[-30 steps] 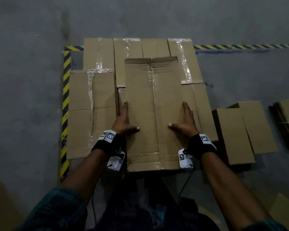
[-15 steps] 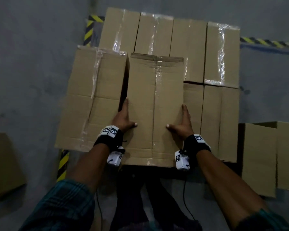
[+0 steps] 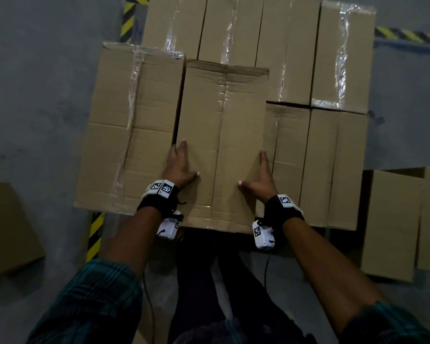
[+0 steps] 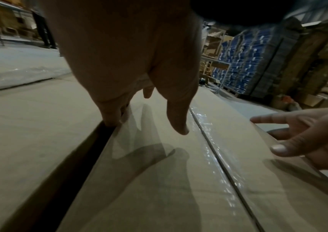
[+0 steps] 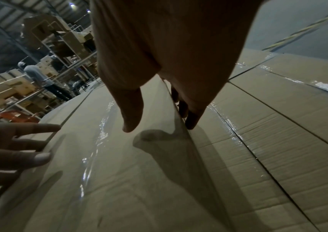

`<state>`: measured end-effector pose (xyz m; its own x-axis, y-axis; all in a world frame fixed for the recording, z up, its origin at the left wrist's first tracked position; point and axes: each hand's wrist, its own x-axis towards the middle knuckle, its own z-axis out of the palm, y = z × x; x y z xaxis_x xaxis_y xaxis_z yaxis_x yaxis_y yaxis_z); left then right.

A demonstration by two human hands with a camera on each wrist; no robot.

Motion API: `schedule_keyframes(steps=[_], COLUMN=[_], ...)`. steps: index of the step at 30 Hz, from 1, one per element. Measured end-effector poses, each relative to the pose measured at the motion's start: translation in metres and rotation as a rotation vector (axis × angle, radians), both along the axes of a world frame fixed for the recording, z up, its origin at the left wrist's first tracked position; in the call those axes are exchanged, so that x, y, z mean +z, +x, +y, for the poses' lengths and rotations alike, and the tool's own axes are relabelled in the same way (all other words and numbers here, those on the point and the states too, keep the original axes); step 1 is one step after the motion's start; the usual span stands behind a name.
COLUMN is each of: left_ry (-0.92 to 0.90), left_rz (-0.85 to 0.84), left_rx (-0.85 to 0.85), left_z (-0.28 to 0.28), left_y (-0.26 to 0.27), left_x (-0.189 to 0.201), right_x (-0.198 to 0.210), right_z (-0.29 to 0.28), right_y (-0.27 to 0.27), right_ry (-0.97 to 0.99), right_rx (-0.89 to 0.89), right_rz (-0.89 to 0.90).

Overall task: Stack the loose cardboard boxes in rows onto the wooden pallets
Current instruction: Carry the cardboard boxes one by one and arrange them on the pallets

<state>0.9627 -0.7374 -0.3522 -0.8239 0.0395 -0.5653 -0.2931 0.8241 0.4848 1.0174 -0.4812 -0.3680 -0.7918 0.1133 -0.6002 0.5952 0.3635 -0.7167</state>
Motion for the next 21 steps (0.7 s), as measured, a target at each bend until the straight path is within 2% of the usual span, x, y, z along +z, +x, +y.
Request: schedule_keyframes(steps=[5,9,15,21], left_ry=[-0.018,-0.017,-0.197,-0.318], left_rz=[0.047,0.095,0.089,0.093], left_rx=[-0.066,-0.221,-0.515,-0.582], left_z=[-0.003,-0.01,-0.026,-0.057], left_y=[0.036,0.071,0.111,0.129], left_x=[0.006,0.0,-0.006,-0.005], right_x=[0.002,0.002,0.001,-0.007], right_z=[-0.004,-0.008,-0.022,-0.032], right_y=[0.037,0.077,0.137,0.162], right_ry=[0.058,0.081,0.095,0.175], right_rx=[0.097,0.132,0.157,0.228], right_rz=[-0.004,-0.004,0.02,0.045])
